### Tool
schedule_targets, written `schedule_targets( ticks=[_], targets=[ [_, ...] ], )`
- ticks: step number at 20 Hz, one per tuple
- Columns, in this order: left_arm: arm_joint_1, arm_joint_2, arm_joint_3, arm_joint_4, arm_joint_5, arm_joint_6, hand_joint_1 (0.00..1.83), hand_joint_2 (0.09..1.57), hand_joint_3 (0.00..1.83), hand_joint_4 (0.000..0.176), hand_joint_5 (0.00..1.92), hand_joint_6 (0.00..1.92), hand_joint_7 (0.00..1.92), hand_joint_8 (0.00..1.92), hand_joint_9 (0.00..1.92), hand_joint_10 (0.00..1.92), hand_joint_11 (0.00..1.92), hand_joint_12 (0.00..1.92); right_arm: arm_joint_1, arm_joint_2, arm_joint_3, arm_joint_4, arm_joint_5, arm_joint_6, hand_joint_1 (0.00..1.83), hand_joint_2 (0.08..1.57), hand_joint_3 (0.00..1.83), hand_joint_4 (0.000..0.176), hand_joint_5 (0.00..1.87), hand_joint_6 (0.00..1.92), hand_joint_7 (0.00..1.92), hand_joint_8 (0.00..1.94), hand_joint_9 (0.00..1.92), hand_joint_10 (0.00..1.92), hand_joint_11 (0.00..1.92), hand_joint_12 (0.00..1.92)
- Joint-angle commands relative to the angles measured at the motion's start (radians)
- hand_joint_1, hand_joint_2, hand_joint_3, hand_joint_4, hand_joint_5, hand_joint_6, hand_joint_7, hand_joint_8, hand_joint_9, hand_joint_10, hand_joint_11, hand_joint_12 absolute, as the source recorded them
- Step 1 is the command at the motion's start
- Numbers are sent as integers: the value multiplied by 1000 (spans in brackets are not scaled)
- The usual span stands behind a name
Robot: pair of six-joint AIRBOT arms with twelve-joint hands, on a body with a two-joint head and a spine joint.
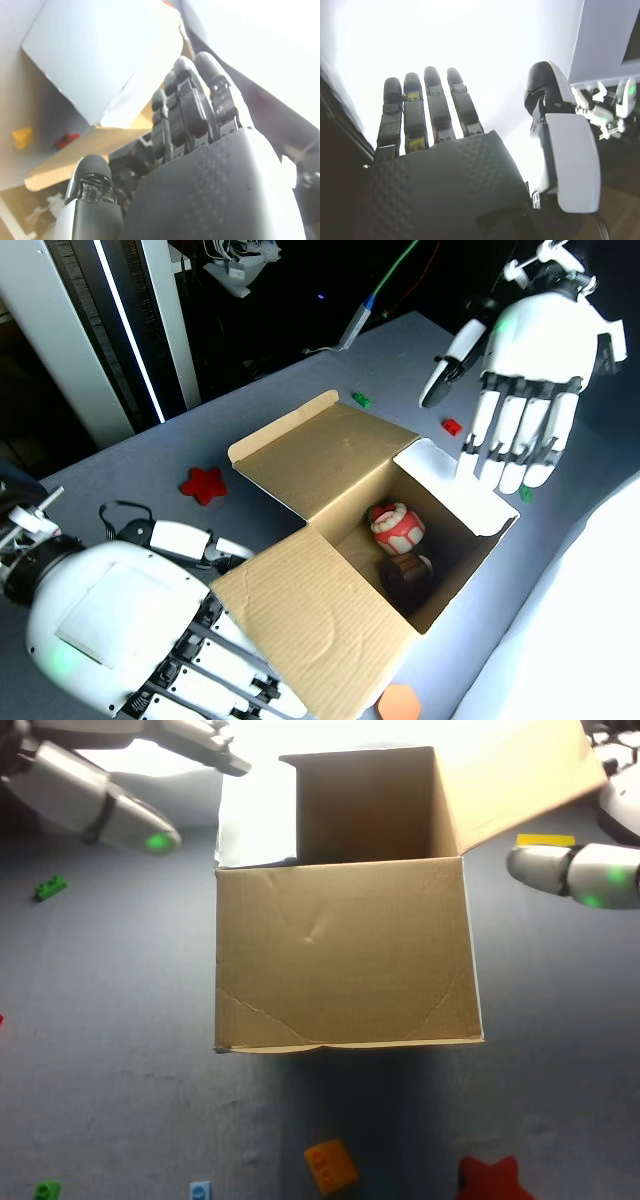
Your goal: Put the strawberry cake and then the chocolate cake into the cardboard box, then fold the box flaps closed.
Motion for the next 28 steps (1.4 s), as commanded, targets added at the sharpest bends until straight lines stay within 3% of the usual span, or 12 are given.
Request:
schedule_targets(
  ticks=[1, 6, 9, 13, 18, 22, 24, 28],
  targets=[
    [-14, 17, 10, -60, 14, -4, 9, 1209, 0, 29, 321, 1, 368, 0, 409, 1, 0, 1007, 16, 12, 0, -18, 112, 12, 0, 1189, 0, 0, 108, 4, 135, 4, 122, 1, 0, 322],
    [24, 65, 32, -35, -12, -7, 17, 1215, 1, 25, 340, 8, 359, 1, 407, 2, 0, 1040, 58, -15, 0, -51, 97, 12, 0, 1191, 0, 0, 122, 2, 139, 1, 137, 3, 0, 272],
    [59, 93, 41, -27, -35, -6, 27, 1220, 1, 14, 378, 14, 379, 4, 411, 2, 0, 1058, 88, -27, 0, -51, 66, 27, 0, 1196, 2, 0, 98, 0, 142, 2, 131, 0, 0, 267],
    [109, 125, 34, -28, -47, -4, 0, 1216, 0, 28, 345, 1, 351, 0, 408, 3, 0, 1084, 107, -43, 1, -51, 29, 35, 0, 1208, 4, 0, 105, 2, 159, 3, 133, 0, 0, 244],
    [196, 159, -9, -85, -55, 36, 0, 1223, 4, 15, 312, 0, 362, 5, 419, 6, 0, 1118, 127, -61, 5, -51, -38, 26, 0, 1192, 0, 0, 89, 6, 173, 3, 125, 7, 0, 308],
    [266, 190, -63, -143, -55, 58, 0, 1201, 0, 24, 308, 1, 352, 0, 412, 1, 0, 1128, 141, -88, 15, -51, -78, 0, 0, 1220, 5, 0, 113, 6, 132, 1, 66, 1, 0, 117],
    [301, 207, -96, -174, -65, 78, 0, 1210, 2, 24, 325, 7, 352, 1, 417, 3, 0, 1156, 145, -94, 16, -51, -126, -22, 16, 1225, 0, 0, 178, 12, 173, 7, 98, 9, 0, 248],
    [378, 232, -168, -226, -68, 147, 21, 1214, 2, 28, 364, 16, 379, 7, 435, 8, 8, 1159, 132, -99, 16, -51, -163, -85, 28, 1226, 0, 0, 176, 3, 171, 0, 108, 4, 0, 328]
  ],
)
